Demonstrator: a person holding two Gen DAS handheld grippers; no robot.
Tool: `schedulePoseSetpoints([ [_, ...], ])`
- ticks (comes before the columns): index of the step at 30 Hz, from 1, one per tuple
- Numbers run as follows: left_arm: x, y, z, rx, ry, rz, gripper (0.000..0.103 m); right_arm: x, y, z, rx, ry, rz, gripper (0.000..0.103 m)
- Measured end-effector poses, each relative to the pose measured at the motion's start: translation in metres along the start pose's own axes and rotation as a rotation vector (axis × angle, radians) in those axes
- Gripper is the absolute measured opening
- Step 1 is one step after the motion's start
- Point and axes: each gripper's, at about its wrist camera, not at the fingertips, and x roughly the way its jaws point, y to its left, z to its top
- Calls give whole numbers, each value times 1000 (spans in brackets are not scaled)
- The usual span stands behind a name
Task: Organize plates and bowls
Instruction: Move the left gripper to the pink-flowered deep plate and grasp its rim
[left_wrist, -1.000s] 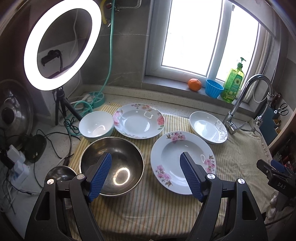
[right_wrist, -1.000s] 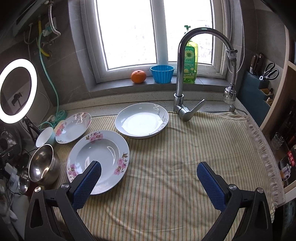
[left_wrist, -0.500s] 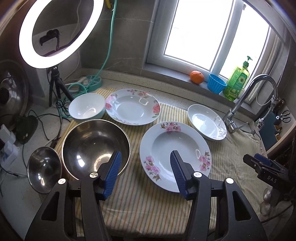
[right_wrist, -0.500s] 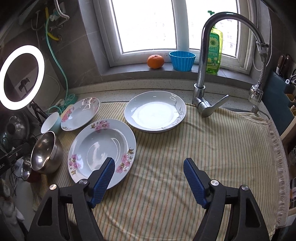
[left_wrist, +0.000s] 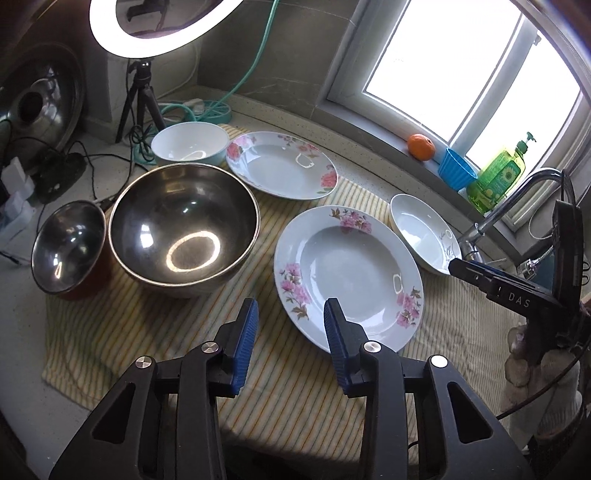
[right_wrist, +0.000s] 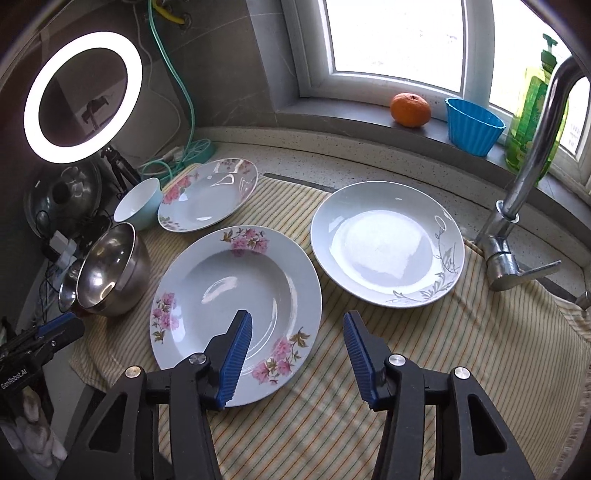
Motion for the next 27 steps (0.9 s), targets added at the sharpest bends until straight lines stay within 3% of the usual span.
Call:
schedulePoseSetpoints([
  [9, 18, 0, -20, -107, 41, -6, 28, 39, 7, 41, -175, 66, 72, 39],
  [11, 22, 2, -24, -135, 52, -5, 22, 49, 9, 47, -208, 85, 84, 36],
  [27, 50, 6, -44, -308, 105, -17, 21, 115, 12, 89, -327, 212, 156, 27],
])
